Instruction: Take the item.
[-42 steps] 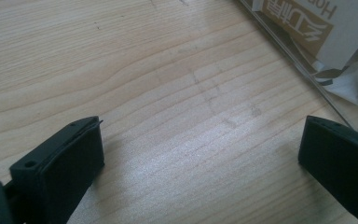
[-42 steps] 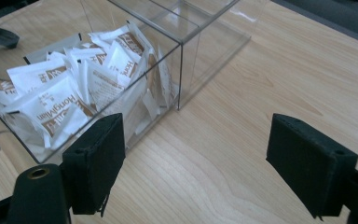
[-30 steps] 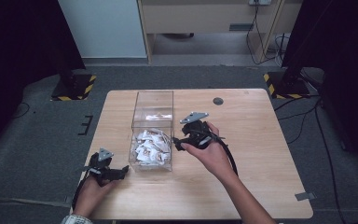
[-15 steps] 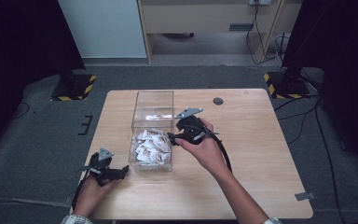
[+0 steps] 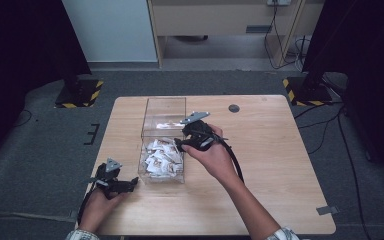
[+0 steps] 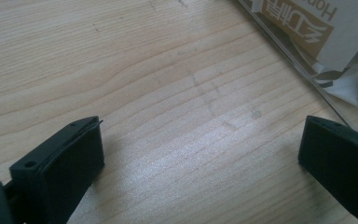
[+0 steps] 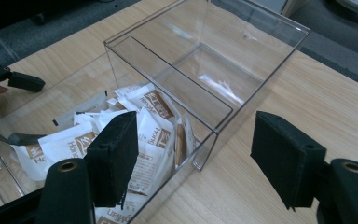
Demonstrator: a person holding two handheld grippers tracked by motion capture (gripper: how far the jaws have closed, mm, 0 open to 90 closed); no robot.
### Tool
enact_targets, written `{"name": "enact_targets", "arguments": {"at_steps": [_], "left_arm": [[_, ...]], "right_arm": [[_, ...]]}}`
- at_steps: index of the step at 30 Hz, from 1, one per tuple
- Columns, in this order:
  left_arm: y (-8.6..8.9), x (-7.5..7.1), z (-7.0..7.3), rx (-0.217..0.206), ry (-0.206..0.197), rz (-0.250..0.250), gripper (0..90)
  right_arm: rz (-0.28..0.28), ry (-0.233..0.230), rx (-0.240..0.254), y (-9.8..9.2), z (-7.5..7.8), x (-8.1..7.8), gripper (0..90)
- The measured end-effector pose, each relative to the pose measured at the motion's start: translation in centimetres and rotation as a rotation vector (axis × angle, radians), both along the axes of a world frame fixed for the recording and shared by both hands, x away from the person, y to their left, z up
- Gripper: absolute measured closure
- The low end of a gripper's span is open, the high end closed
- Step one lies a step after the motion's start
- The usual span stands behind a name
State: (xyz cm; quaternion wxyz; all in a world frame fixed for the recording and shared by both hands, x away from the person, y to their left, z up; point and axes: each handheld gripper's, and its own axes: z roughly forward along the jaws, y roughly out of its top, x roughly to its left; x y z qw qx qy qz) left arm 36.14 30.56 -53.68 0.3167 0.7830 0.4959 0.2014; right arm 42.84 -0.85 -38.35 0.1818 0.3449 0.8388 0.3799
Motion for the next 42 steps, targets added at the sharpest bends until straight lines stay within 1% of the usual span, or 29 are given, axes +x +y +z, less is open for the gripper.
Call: {"name": "enact_targets", "arguments": {"at_steps": [3, 6, 8, 9, 14, 22, 26, 34, 38, 41, 42], "left_arm": [[0.0, 0.0, 0.0, 0.000, 0.000, 0.000, 0.0], [0.0, 0.0, 0.0, 0.000, 0.000, 0.000, 0.0], [0.0, 0.0, 0.0, 0.000, 0.000, 0.000, 0.0], [0.0, 0.0, 0.0, 0.000, 0.001, 0.000, 0.0], [0.0, 0.0, 0.0, -0.002, -0.001, 0.001, 0.0], [0.0, 0.0, 0.0, -0.002, -0.001, 0.001, 0.0], [0.0, 0.0, 0.0, -0.001, 0.000, 0.001, 0.0], [0.0, 0.0, 0.0, -0.001, 0.000, 0.001, 0.0], [0.0, 0.0, 0.0, -0.001, 0.000, 0.001, 0.0], [0.0, 0.0, 0.0, -0.001, 0.000, 0.001, 0.0], [0.0, 0.0, 0.0, -0.001, 0.000, 0.001, 0.0]], "right_arm": [[0.006, 0.000, 0.003, 0.4, 0.1, 0.0, 29.2], [0.013, -0.001, -0.001, 0.9, 0.4, 0.0, 24.5], [0.013, -0.004, 0.002, 1.1, 0.5, -0.1, 25.0], [0.021, -0.005, 0.003, 1.2, 0.5, -0.1, 25.4], [0.025, -0.007, 0.012, 1.5, 0.5, 0.0, 29.3], [0.047, -0.001, 0.010, 1.8, 0.5, -0.1, 23.0], [0.055, -0.009, 0.009, 2.1, 0.3, -0.2, 28.7], [0.090, -0.021, -0.011, 3.0, 0.1, -0.4, 42.6], [0.103, -0.016, -0.010, 3.3, 0.0, -0.5, 47.8], [0.114, -0.012, -0.025, 3.4, -0.1, -0.6, 50.7], [0.114, -0.011, -0.024, 3.5, -0.2, -0.6, 51.5]]}}
